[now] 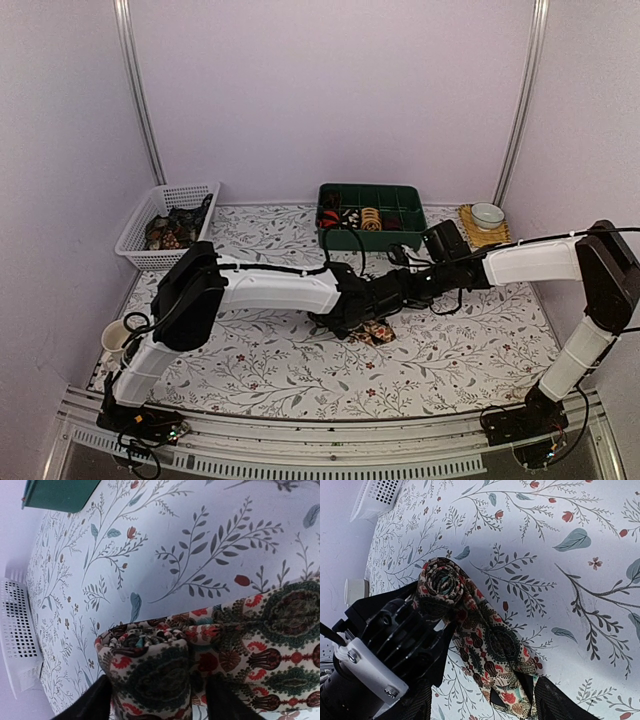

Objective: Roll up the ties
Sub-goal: Roll the tie at the center of the board.

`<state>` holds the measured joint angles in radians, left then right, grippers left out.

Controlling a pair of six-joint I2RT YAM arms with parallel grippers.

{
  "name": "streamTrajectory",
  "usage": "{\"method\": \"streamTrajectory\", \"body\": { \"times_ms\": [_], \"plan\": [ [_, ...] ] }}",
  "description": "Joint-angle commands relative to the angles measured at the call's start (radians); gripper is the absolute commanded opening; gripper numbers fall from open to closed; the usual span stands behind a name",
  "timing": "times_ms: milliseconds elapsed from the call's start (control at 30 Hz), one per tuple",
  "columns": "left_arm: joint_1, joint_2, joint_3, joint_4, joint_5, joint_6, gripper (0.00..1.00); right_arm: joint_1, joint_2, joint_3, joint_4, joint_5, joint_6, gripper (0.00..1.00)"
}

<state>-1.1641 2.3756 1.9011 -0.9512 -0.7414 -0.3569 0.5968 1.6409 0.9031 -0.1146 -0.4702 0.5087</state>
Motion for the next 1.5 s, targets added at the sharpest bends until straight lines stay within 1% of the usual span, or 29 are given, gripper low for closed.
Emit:
{"method": "streamTrajectory", "body": {
  "times_ms": [0,100,233,400,467,600,667,700,800,933,1033,1200,1467],
  "plan": [
    [-0.022,-0.023,0.022,0.021,0.025,0.018,0.7,-0.015,-0.077,-0.003,0.048,-0.022,0.008,0.71],
    [-0.022,-0.043,0.022,0.028,0.023,0.023,0.79,-0.016,-0.064,0.002,0.054,-0.027,0.01,0.71],
    [-0.027,-0.092,0.012,0.064,0.04,0.039,0.85,-0.018,-0.048,0.01,0.058,-0.03,0.012,0.71],
    [-0.033,-0.178,-0.049,0.164,0.102,0.064,0.9,-0.02,-0.029,0.044,0.058,-0.033,0.01,0.71],
    [-0.031,-0.219,-0.081,0.203,0.131,0.064,0.93,-0.02,-0.021,0.063,0.055,-0.042,0.01,0.71],
    [-0.009,-0.324,-0.16,0.271,0.187,0.029,0.96,-0.02,-0.007,0.101,0.064,-0.071,0.016,0.71],
    [0.016,-0.392,-0.241,0.318,0.225,0.006,0.99,-0.018,0.01,0.126,0.076,-0.098,0.03,0.7],
    [0.032,-0.457,-0.288,0.346,0.247,-0.009,1.0,-0.016,0.022,0.136,0.085,-0.108,0.038,0.7],
    [0.091,-0.602,-0.439,0.431,0.33,-0.07,1.0,0.006,0.07,0.18,0.107,-0.131,0.062,0.69],
    [0.206,-0.787,-0.666,0.585,0.458,-0.152,1.0,0.051,0.154,0.247,0.14,-0.164,0.092,0.69],
    [0.304,-0.881,-0.808,0.677,0.562,-0.202,1.0,0.084,0.215,0.307,0.157,-0.191,0.115,0.69],
    [0.417,-0.929,-0.951,0.794,0.706,-0.246,1.0,0.123,0.296,0.39,0.152,-0.208,0.13,0.69],
    [0.494,-0.888,-1.026,0.92,0.828,-0.269,1.0,0.15,0.371,0.398,0.167,-0.227,0.15,0.69]
  ]
}}
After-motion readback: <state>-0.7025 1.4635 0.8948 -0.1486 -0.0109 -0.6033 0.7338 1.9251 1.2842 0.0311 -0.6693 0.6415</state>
